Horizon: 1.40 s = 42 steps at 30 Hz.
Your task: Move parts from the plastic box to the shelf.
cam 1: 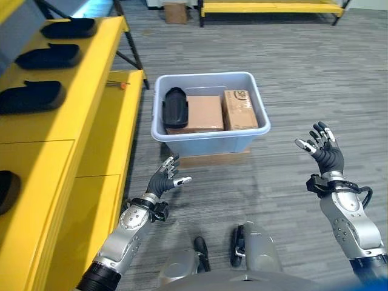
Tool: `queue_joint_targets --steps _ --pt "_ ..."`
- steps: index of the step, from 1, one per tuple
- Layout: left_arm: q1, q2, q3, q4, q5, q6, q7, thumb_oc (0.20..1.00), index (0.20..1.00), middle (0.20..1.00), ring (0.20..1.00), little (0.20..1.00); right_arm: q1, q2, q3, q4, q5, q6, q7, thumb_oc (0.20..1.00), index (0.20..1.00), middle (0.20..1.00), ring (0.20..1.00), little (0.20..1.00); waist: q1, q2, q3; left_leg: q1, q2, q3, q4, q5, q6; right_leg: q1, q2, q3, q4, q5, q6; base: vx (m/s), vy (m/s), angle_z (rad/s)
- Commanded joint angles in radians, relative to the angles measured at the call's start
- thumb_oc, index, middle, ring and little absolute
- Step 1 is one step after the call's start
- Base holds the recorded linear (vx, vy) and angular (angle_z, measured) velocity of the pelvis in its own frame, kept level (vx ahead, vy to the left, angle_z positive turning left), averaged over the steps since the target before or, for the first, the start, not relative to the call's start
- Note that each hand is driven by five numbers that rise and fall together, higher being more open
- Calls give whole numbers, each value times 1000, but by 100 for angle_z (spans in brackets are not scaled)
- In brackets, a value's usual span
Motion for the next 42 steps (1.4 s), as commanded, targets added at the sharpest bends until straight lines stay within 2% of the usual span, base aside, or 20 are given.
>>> queue_joint_targets --steps 1,2,5,9,15,18,19,21,25,26,27,29,31,32,34,35,38,40,41,42 --pt "24 -3 -32 -51 -4 -73 -6 1000 1000 1000 1000 1000 -23 -54 -40 -34 67 -44 15 1000 1000 1000 1000 1000 -54 -2 -14 106 -49 -126 -61 -77 -20 4 52 49 -342 264 19 374 -286 59" --pt "34 -6 -54 -44 22 -100 -14 1000 1000 1000 1000 1000 12 -51 -46 -52 73 -56 18 1000 1000 1000 1000 1000 -74 -1 -8 132 -55 -167 -72 -88 -17 -33 64 108 -384 321 36 326 -253 63" --pt "43 -7 -88 -35 21 -119 -25 1000 1000 1000 1000 1000 84 -48 -45 -78 69 -84 29 1000 1000 1000 1000 1000 -107 7 -18 163 -57 -233 -94 -91 -22 -6 84 185 -400 327 20 288 -286 100" --pt "19 -8 -105 -34 -52 -136 -30 1000 1000 1000 1000 1000 11 -61 12 -17 -80 -190 14 1000 1000 1000 1000 1000 -85 37 -21 145 -16 -231 -84 -71 -58 48 79 134 -358 232 -24 113 -215 62" --pt "-44 -26 -118 3 -45 -102 -53 1000 1000 1000 1000 1000 -90 -87 38 38 -37 -206 61 1000 1000 1000 1000 1000 -80 51 -14 92 37 -176 -18 -45 -86 95 49 102 -308 146 -54 80 -149 11" --pt "-46 -44 -115 -16 -78 -85 -81 1000 1000 1000 1000 1000 -96 -89 26 23 -17 -191 80 1000 1000 1000 1000 1000 -81 56 -23 83 71 -149 14 -12 -103 121 41 83 -294 120 -65 147 -140 22" --pt "-40 -47 -115 -32 -51 -68 -81 1000 1000 1000 1000 1000 -92 -82 15 17 27 -169 96 1000 1000 1000 1000 1000 -87 64 -39 94 94 -147 32 28 -123 137 47 78 -288 104 -77 215 -198 30" --pt "-33 -45 -112 -32 -44 -65 -68 1000 1000 1000 1000 1000 -85 -81 15 17 24 -162 109 1000 1000 1000 1000 1000 -91 69 -50 98 107 -146 55 58 -136 145 51 78 -285 89 -89 175 -202 19" --pt "-9 -46 -76 -12 -65 -93 -65 1000 1000 1000 1000 1000 -39 -67 8 12 29 -136 137 1000 1000 1000 1000 1000 -104 70 -72 60 143 -104 276 154 -164 180 60 73 -297 59 -133 108 -217 5" --pt "-7 -47 -67 -9 -64 -98 -68 1000 1000 1000 1000 1000 -20 -57 10 13 18 -145 147 1000 1000 1000 1000 1000 -101 57 -65 0 125 -108 417 162 -161 200 58 85 -304 62 -146 95 -213 8" --pt "-6 -49 -64 -8 -63 -96 -68 1000 1000 1000 1000 1000 -17 -53 12 14 15 -146 151 1000 1000 1000 1000 1000 -100 56 -64 -19 120 -114 447 153 -157 203 59 89 -305 63 -147 134 -203 8" --pt "15 -51 -47 5 -74 -91 -59 1000 1000 1000 1000 1000 -7 -39 32 30 13 -153 169 1000 1000 1000 1000 1000 -77 45 -44 -132 55 -176 551 113 -123 232 67 136 -311 75 -146 166 -101 -4" --pt "34 -50 -31 2 -94 -84 -63 1000 1000 1000 1000 1000 -16 -32 47 42 9 -163 179 1000 1000 1000 1000 1000 -49 42 -26 -192 6 -206 465 80 -90 253 80 173 -314 73 -133 161 11 -80" --pt "43 -40 -22 2 -83 -84 -59 1000 1000 1000 1000 1000 -31 -33 56 46 15 -160 175 1000 1000 1000 1000 1000 -27 44 -11 -197 -10 -224 310 93 -88 277 93 194 -322 60 -121 170 86 -133" --pt "51 -34 -19 4 -90 -73 -35 1000 1000 1000 1000 1000 -31 -42 59 42 26 -164 168 1000 1000 1000 1000 1000 -14 49 -1 -200 -5 -238 165 132 -100 303 107 207 -324 42 -117 218 138 -76" --pt "63 -35 -19 23 -120 -71 -32 1000 1000 1000 1000 1000 -20 -57 57 37 40 -158 174 1000 1000 1000 1000 1000 -5 61 -2 -217 26 -251 16 179 -118 329 123 219 -322 21 -115 287 167 -26" --pt "82 -41 -23 44 -119 -86 -39 1000 1000 1000 1000 1000 9 -79 46 31 37 -175 178 1000 1000 1000 1000 1000 0 68 9 -228 100 -258 -107 253 -147 377 126 227 -306 -24 -121 302 181 -45" --pt "66 -37 -31 49 -81 -101 -52 1000 1000 1000 1000 1000 12 -97 37 29 38 -181 184 1000 1000 1000 1000 1000 -8 73 20 -233 142 -233 -104 244 -156 382 112 217 -260 -75 -116 310 346 -69" --pt "30 -25 -40 50 -87 -71 -63 1000 1000 1000 1000 1000 9 -101 26 25 43 -174 157 1000 1000 1000 1000 1000 -28 87 24 -212 176 -162 -87 233 -164 354 89 171 -210 -110 -112 216 325 -19" --pt "29 -26 -40 50 -87 -71 -62 1000 1000 1000 1000 1000 9 -101 25 24 43 -174 156 1000 1000 1000 1000 1000 -29 86 24 -212 176 -161 -86 233 -164 353 89 171 -206 -112 -112 235 347 -16"
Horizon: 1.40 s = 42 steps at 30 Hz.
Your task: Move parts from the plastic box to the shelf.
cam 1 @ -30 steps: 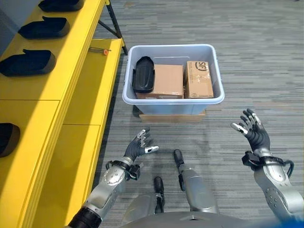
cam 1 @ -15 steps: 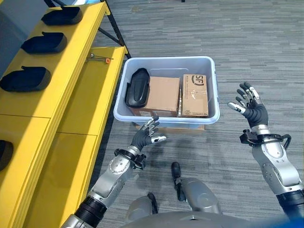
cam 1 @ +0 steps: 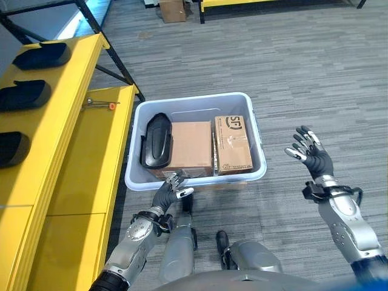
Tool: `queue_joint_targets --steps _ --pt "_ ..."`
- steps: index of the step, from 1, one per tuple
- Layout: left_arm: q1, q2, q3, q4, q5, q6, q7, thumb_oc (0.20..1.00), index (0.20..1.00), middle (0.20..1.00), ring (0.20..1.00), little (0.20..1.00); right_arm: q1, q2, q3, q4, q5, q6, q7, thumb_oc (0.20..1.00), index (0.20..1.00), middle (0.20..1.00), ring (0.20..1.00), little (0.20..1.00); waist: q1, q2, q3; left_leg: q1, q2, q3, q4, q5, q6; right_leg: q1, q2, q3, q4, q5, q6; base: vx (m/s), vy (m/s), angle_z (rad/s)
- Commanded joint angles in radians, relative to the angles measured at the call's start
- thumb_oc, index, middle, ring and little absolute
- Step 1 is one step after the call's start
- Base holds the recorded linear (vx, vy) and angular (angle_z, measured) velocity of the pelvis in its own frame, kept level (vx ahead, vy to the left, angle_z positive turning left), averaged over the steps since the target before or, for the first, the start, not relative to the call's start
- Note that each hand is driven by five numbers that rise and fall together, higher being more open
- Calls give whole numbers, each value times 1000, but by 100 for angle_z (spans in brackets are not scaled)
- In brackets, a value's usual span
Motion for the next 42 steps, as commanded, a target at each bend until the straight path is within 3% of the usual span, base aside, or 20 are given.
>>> queue_joint_targets --steps 1,7,13,19,22,25,28,31,38,39,40,42 --pt "-19 34 -11 -110 23 -15 -18 1000 1000 1000 1000 1000 -5 -30 -46 -84 15 -52 -19 1000 1000 1000 1000 1000 -24 19 -5 60 68 77 21 59 -29 -19 -110 37 89 -99 84 164 248 26" --pt "-78 57 -40 -113 19 50 3 1000 1000 1000 1000 1000 -23 -18 -69 -93 37 -11 -57 1000 1000 1000 1000 1000 -41 15 5 82 6 132 76 -21 4 -74 -177 -15 74 -45 119 141 263 25" --pt "-48 91 -18 -189 24 70 28 1000 1000 1000 1000 1000 -52 -8 -54 -114 15 16 -65 1000 1000 1000 1000 1000 -5 6 22 67 -43 164 74 -55 41 -103 -227 -58 4 14 157 55 143 26" --pt "-31 109 5 -213 35 88 6 1000 1000 1000 1000 1000 -90 3 -34 -94 4 16 -93 1000 1000 1000 1000 1000 38 -18 25 46 -51 212 123 -91 72 -87 -273 -104 -23 44 192 49 89 2" --pt "-37 112 12 -213 35 95 22 1000 1000 1000 1000 1000 -121 18 -13 -80 22 13 -88 1000 1000 1000 1000 1000 58 -20 39 61 -31 253 122 -104 85 -125 -287 -156 67 43 186 -26 -27 -43" --pt "-54 108 -15 -216 25 84 68 1000 1000 1000 1000 1000 -125 14 -12 -97 40 27 -75 1000 1000 1000 1000 1000 13 -8 68 96 -42 219 61 -90 71 -234 -208 -80 43 70 182 -67 -96 -48" --pt "-59 108 -12 -214 18 76 63 1000 1000 1000 1000 1000 -124 24 -4 -93 46 33 -84 1000 1000 1000 1000 1000 13 3 84 89 -50 195 50 -66 66 -272 -192 -87 54 76 166 -108 -126 24" --pt "-77 96 -33 -205 -7 11 58 1000 1000 1000 1000 1000 -116 15 12 -92 41 18 -104 1000 1000 1000 1000 1000 19 12 90 54 -67 159 29 -28 49 -240 -163 -99 24 63 136 -159 -249 41" --pt "-67 79 -10 -236 -44 -20 112 1000 1000 1000 1000 1000 -137 5 54 -109 15 47 -99 1000 1000 1000 1000 1000 34 45 111 48 -75 99 14 1 21 -232 -149 -116 65 11 96 -58 -83 16" --pt "-62 78 -7 -236 -45 -29 114 1000 1000 1000 1000 1000 -142 6 65 -110 16 50 -103 1000 1000 1000 1000 1000 39 44 114 36 -75 69 29 8 11 -230 -147 -106 64 15 93 -63 21 12" --pt "-46 81 14 -256 -50 -39 91 1000 1000 1000 1000 1000 -186 -1 108 -93 5 78 -83 1000 1000 1000 1000 1000 61 33 121 22 -96 -43 103 -21 11 -235 -146 -52 49 38 91 -86 63 3" --pt "-56 78 11 -256 -31 -37 78 1000 1000 1000 1000 1000 -209 -6 121 -87 6 100 -76 1000 1000 1000 1000 1000 55 29 114 44 -83 -1 113 -49 18 -245 -154 -60 47 44 95 -55 80 -26"
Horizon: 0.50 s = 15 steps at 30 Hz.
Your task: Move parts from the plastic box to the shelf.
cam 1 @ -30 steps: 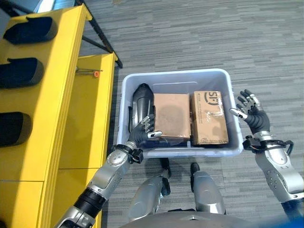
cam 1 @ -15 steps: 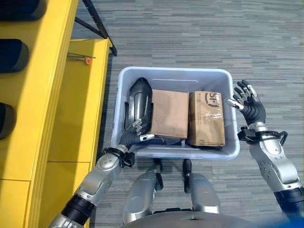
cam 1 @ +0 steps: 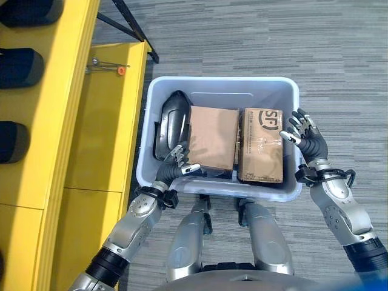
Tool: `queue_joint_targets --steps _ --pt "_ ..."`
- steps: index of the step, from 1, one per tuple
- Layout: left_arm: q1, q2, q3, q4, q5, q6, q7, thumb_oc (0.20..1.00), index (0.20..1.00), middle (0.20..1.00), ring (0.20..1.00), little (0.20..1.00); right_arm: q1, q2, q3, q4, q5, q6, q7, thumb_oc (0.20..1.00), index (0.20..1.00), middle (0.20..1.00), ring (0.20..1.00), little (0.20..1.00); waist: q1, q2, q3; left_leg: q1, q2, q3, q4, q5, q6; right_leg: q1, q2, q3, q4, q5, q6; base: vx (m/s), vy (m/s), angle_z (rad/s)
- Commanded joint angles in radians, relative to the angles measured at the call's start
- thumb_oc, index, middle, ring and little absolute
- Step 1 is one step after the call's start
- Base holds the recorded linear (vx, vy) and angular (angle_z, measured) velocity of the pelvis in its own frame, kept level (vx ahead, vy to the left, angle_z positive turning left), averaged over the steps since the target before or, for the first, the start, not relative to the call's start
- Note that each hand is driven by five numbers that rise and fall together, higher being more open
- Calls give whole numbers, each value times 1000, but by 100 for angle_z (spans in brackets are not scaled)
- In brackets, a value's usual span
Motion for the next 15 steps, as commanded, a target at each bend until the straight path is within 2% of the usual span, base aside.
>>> queue_joint_targets --steps 1,4,7,9,15 --pt "16 12 13 -85 -9 -59 -14 1000 1000 1000 1000 1000 -39 -27 13 -46 -35 16 35 1000 1000 1000 1000 1000 8 -67 -55 -2 -36 12 51 -117 25 72 -26 65 -67 -1 83 -4 73 -41" --pt "-9 3 -24 -70 5 -45 4 1000 1000 1000 1000 1000 -29 -23 43 -37 -41 14 43 1000 1000 1000 1000 1000 -2 -70 -62 19 -22 21 28 -114 24 68 -28 57 -52 -7 86 71 137 1" --pt "-28 -6 -48 -54 -1 -56 54 1000 1000 1000 1000 1000 -22 -27 57 -46 0 20 52 1000 1000 1000 1000 1000 -9 -75 -60 24 -32 16 27 -118 28 78 -23 66 -72 4 92 75 75 10" --pt "-49 -3 -52 -63 -9 -48 109 1000 1000 1000 1000 1000 -41 -21 72 -64 -12 20 63 1000 1000 1000 1000 1000 -5 -73 -43 11 -40 8 -2 -104 31 61 -19 67 -87 16 97 -28 86 8" --pt "-56 5 -44 -66 -5 -67 139 1000 1000 1000 1000 1000 -150 0 122 -71 -46 61 22 1000 1000 1000 1000 1000 20 -58 -1 -30 -55 -2 0 -96 32 14 -20 51 -67 12 91 -42 48 16"
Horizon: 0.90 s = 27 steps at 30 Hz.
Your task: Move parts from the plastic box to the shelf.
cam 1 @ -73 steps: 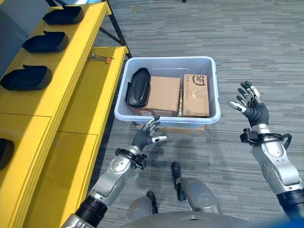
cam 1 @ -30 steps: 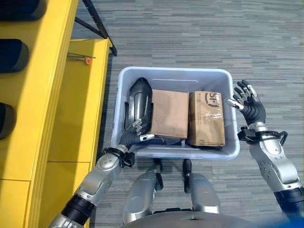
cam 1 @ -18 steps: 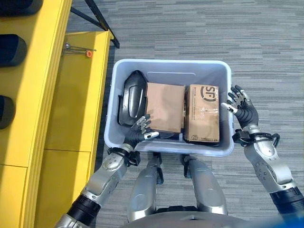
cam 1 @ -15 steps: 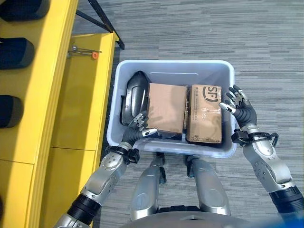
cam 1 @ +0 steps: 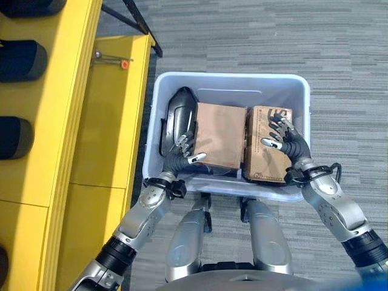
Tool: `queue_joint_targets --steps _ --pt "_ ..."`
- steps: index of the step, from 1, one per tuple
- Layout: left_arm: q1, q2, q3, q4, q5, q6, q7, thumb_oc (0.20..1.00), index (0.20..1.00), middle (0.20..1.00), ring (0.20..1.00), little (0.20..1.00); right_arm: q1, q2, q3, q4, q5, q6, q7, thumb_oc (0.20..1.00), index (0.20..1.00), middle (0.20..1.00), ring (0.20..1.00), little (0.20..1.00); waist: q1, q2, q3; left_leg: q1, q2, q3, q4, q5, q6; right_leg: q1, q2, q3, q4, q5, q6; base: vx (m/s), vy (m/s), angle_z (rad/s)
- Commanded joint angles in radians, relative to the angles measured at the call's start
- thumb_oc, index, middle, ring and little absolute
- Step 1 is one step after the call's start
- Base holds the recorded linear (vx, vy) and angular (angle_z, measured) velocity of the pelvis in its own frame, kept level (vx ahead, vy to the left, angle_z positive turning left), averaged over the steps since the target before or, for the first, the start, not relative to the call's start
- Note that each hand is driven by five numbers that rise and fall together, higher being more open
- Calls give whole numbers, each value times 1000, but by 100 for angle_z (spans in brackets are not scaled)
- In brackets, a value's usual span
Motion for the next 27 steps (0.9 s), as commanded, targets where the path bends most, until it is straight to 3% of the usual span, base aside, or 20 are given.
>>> queue_joint_targets --steps 1,8,16,27 --pt "42 28 23 -66 9 -75 17 1000 1000 1000 1000 1000 -83 51 33 -43 -24 30 -52 1000 1000 1000 1000 1000 25 -21 -5 -20 -25 -9 59 -85 2 60 24 50 -80 1 45 -5 11 23" --pt "46 27 21 -71 11 -110 -36 1000 1000 1000 1000 1000 -135 95 32 19 17 -23 -56 1000 1000 1000 1000 1000 55 -19 11 -31 -32 -23 75 -87 7 60 20 28 -71 2 43 28 -27 13" --pt "58 25 14 -70 14 -115 -49 1000 1000 1000 1000 1000 -134 129 32 33 20 -131 -24 1000 1000 1000 1000 1000 60 -12 7 -12 -36 -27 79 -97 11 82 14 30 -77 3 45 45 -10 2" --pt "85 21 -1 -41 19 -151 -63 1000 1000 1000 1000 1000 -84 128 32 19 27 -162 -9 1000 1000 1000 1000 1000 45 -9 9 0 -33 -16 84 -104 12 91 13 41 -81 4 46 0 0 0"
